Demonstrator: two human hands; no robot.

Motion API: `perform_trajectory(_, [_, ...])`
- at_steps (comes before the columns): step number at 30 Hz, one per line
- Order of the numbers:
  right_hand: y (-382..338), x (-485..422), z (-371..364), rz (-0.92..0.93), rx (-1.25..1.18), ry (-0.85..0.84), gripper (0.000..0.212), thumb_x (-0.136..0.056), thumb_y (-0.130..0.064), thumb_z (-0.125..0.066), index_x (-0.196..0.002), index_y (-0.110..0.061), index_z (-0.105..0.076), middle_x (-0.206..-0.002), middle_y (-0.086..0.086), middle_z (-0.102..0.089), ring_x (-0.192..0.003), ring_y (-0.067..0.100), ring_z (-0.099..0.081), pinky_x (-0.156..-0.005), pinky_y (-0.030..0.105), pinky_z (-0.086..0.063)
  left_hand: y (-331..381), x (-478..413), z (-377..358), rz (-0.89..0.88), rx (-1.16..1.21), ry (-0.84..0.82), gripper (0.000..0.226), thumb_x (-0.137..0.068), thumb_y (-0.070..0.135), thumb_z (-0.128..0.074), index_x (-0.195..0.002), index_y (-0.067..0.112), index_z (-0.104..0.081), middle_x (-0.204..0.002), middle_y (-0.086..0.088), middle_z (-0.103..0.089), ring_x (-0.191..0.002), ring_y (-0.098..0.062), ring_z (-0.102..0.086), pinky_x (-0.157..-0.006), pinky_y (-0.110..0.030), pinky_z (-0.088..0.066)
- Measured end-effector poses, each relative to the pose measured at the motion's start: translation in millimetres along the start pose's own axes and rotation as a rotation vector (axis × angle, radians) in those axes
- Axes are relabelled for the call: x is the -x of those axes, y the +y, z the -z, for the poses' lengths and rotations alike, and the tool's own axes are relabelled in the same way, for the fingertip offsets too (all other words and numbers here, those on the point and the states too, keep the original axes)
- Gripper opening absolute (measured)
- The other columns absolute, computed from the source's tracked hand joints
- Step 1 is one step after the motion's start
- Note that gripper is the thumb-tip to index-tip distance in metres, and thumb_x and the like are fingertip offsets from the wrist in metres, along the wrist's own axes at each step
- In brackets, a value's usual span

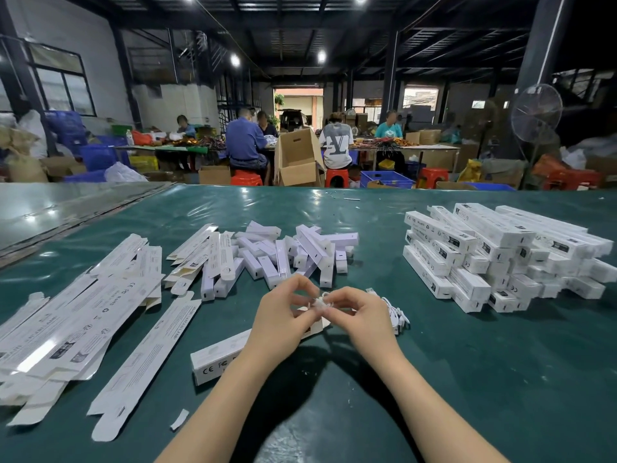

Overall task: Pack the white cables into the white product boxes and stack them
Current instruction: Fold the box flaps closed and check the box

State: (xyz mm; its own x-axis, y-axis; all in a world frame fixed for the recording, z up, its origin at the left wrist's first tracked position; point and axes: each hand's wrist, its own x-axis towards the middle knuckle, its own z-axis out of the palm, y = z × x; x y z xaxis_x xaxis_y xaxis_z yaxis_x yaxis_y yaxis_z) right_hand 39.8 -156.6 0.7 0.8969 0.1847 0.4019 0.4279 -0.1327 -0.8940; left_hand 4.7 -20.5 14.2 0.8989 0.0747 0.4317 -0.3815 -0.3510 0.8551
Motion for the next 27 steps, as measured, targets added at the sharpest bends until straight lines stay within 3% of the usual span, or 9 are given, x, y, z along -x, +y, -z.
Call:
perform_trajectory(2, [-1.6, 0.3, -2.2, -0.028, -0.051, -0.006, 0.019, -0.07, -0.005, -0.078, -0.063, -0.019, -0.067, -0.068, -0.002, -0.07, -0.063, 0.005, -0.061, -0.064, 0.018, -0.05, -1.9, 0.1, 1.7, 0.019, 0.003, -0.001, 0.021, -0.078, -0.001, -0.067, -0.079, 0.016, -0.053, -0.076, 0.006, -0.068, -0.072, -0.016, -0.067, -0.072, -0.034, -0.053])
perform_trajectory(4, [-2.7, -0.3, -1.9, -0.07, -0.094, 0.007, 0.023, -0.069, 0.0, -0.077, -0.06, -0.019, -0.066, -0.062, -0.007, -0.068, -0.06, 0.003, -0.06, -0.062, 0.016, -0.049, -4.8, 1.0, 4.7, -0.01, -0.081, -0.013, 0.025, -0.077, 0.004, -0.067, -0.082, 0.023, -0.052, -0.078, 0.011, -0.068, -0.076, -0.007, -0.065, -0.073, -0.027, -0.051])
perform_trajectory(7, [-1.3, -2.2, 4.1, -0.117, -0.112, 0.077, 0.024, -0.068, 0.002, -0.077, -0.058, -0.017, -0.064, -0.057, -0.007, -0.065, -0.055, 0.002, -0.059, -0.06, 0.016, -0.049, -12.9, 0.3, 11.8, -0.058, -0.445, -0.085, 0.033, -0.077, 0.017, -0.066, -0.101, 0.032, -0.05, -0.099, 0.021, -0.057, -0.098, -0.001, -0.053, -0.084, -0.02, -0.042])
perform_trajectory(11, [0.6, -3.6, 11.7, -0.151, -0.139, 0.132, 0.02, -0.071, 0.0, -0.075, -0.066, -0.012, -0.06, -0.058, 0.003, -0.063, -0.054, 0.015, -0.058, -0.06, 0.027, -0.049, -18.7, -2.2, 12.3, -0.087, -0.746, -0.277, 0.033, -0.085, 0.014, -0.054, -0.115, 0.028, -0.059, -0.117, 0.018, -0.051, -0.111, -0.01, -0.041, -0.09, -0.028, -0.039])
perform_trajectory(18, [5.5, -3.3, 6.8, -0.159, 0.004, 0.007, 0.028, -0.075, -0.004, -0.073, -0.081, -0.022, -0.052, -0.065, -0.002, -0.067, -0.049, 0.001, -0.056, -0.057, 0.015, -0.047, -17.7, -1.2, 12.7, -0.054, -0.762, -0.385, 0.048, -0.085, -0.002, -0.039, -0.111, 0.036, -0.053, -0.123, 0.032, -0.045, -0.113, -0.006, -0.035, -0.086, -0.031, -0.044])
perform_trajectory(23, [9.0, -3.6, 4.9, -0.185, 0.078, -0.064, 0.024, -0.074, 0.003, -0.071, -0.07, -0.018, -0.06, -0.066, 0.001, -0.066, -0.058, 0.016, -0.059, -0.065, 0.032, -0.051, -16.1, -1.4, 14.2, -0.059, -0.701, -0.412, 0.048, -0.08, -0.004, -0.04, -0.106, 0.033, -0.056, -0.119, 0.027, -0.051, -0.11, -0.01, -0.046, -0.086, -0.034, -0.044])
perform_trajectory(27, [9.8, -4.1, 3.4, -0.193, 0.196, -0.124, 0.021, -0.074, -0.001, -0.07, -0.069, -0.021, -0.062, -0.069, -0.001, -0.067, -0.058, 0.008, -0.058, -0.056, 0.02, -0.045, -17.1, -1.2, 15.8, -0.085, -0.683, -0.396, 0.044, -0.081, -0.002, -0.046, -0.107, 0.031, -0.06, -0.122, 0.024, -0.047, -0.111, -0.007, -0.045, -0.089, -0.032, -0.043])
